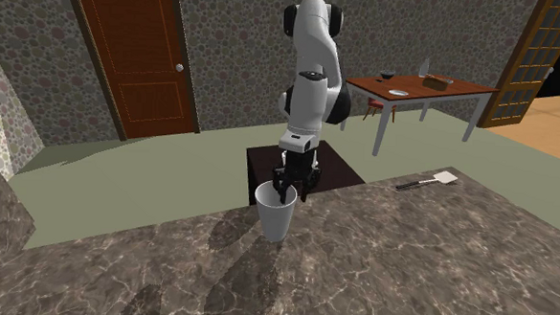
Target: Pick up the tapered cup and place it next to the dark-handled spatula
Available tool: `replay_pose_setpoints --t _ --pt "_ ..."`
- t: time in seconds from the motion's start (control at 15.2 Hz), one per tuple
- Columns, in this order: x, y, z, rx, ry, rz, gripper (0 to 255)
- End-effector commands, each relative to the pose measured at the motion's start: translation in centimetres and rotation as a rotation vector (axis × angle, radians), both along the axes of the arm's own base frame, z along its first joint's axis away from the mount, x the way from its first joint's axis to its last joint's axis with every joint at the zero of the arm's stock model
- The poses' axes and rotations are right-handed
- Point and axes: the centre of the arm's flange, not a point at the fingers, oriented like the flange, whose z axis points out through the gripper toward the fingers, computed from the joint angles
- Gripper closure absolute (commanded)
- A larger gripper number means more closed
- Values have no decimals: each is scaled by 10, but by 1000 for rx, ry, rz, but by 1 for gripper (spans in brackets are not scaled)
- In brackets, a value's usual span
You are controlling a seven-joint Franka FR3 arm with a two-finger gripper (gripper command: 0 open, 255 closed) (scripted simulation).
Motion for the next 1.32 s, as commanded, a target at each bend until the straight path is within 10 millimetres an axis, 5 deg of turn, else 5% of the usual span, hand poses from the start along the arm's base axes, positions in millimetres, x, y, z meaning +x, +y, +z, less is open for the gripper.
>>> replay_pose_setpoints --t 0.0,0.53,1.25 --pt "0 0 0 0 0 0 255" --pt "0 0 0 0 0 0 255" --pt "0 0 58 0 0 0 255"
